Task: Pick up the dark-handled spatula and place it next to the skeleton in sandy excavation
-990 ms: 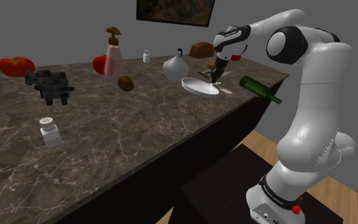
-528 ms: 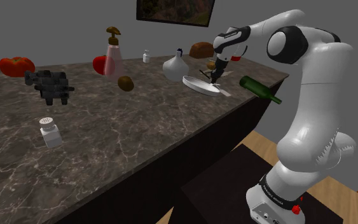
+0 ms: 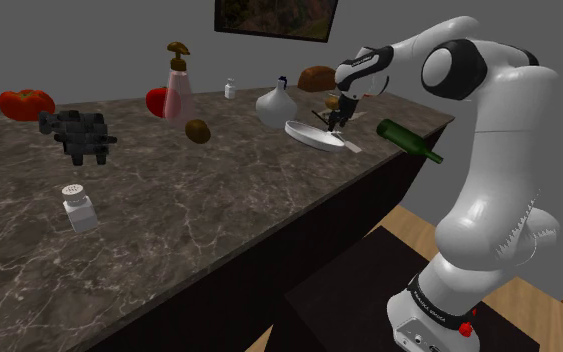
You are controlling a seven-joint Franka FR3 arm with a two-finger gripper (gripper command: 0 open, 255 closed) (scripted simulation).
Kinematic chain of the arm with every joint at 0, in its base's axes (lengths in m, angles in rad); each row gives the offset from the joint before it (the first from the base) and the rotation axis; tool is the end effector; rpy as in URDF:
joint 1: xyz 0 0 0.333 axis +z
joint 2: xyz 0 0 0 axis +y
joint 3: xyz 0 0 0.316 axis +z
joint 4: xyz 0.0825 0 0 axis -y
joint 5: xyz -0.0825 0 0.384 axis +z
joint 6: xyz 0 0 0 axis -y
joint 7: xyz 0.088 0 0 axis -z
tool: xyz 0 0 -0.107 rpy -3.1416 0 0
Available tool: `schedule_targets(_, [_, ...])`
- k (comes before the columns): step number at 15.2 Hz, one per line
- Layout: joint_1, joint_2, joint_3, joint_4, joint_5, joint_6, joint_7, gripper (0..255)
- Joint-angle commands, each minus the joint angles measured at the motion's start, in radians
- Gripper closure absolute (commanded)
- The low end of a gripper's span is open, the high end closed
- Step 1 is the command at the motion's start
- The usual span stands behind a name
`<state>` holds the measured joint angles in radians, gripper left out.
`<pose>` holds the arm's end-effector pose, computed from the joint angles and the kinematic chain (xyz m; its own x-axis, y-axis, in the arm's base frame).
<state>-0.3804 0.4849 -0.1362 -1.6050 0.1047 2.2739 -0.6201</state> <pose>0.6169 -0.3323 0.3687 0.9831 0.0712 0.1688 0.0572 -0.9946 0.0864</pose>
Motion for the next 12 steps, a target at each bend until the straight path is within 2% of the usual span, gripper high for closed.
schedule_targets(1, [-0.004,0.036,0.013,0.067,0.009,-0.165,-0.007,0])
schedule_targets(5, [-0.005,-0.013,0.009,0.120,0.000,-0.267,-0.001,0])
schedule_targets(12, [-0.005,-0.013,0.009,0.120,-0.001,-0.267,-0.001,0])
